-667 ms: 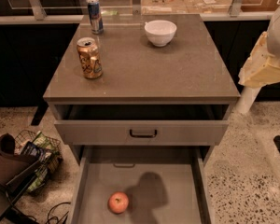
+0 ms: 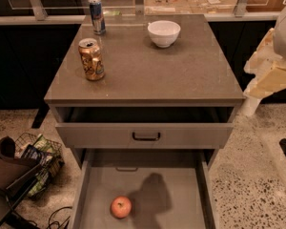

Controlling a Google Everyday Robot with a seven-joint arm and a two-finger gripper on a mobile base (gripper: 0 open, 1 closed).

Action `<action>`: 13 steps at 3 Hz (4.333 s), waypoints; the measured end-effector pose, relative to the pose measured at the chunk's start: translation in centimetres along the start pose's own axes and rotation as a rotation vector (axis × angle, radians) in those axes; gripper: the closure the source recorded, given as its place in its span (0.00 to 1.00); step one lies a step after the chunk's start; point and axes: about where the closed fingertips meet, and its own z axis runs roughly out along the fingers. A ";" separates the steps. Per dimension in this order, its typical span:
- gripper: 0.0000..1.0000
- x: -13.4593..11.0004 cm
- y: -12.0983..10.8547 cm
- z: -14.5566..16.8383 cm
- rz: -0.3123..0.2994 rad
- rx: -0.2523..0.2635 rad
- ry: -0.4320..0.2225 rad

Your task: Pick apple from middle drawer and place on counter

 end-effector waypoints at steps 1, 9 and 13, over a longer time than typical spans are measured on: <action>0.27 -0.1 0.0 -0.2 -0.001 0.008 -0.002; 0.00 6.3 11.5 16.5 0.192 0.096 -0.510; 0.00 4.6 13.3 26.9 0.157 0.056 -0.564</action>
Offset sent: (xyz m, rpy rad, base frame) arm -0.0001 0.0006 0.0019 0.0000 -0.0074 -0.0001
